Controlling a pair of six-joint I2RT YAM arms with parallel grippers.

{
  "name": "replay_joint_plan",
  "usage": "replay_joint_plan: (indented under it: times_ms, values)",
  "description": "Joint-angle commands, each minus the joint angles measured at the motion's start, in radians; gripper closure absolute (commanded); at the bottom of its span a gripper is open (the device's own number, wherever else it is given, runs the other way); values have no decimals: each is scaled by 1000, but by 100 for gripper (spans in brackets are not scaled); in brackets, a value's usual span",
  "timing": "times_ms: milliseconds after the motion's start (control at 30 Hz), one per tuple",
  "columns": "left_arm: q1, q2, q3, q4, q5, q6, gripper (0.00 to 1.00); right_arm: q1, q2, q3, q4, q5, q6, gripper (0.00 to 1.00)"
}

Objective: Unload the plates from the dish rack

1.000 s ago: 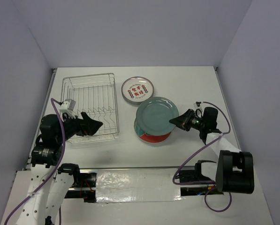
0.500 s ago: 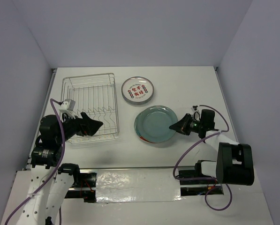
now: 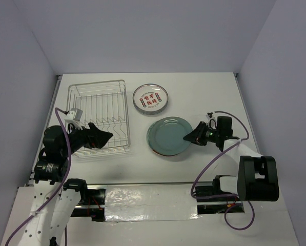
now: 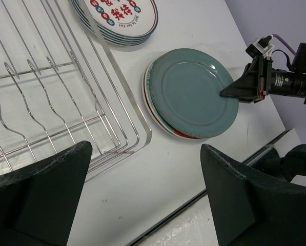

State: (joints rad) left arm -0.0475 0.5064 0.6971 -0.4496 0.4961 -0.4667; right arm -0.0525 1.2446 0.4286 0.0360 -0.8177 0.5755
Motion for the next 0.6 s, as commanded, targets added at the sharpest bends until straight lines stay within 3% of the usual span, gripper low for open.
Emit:
replay_joint_plan:
  times_ms: [0,100,200,300,567]
  values:
    - [3,-5,-10,46,27,23,1,22,-10,71,-7,-20,-34,70]
    - [3,-2,-11,48,30,22,1,43,-8,88,-46,8,-48,53]
    - [3,-2,-11,49,35,23,0,96,-40,146,-160,111,-101,43]
    - [3,1,-13,51,38,23,0,150,-73,188,-276,248,-149,37]
    - [3,-5,-11,49,42,23,0,235,-80,275,-433,457,-198,35]
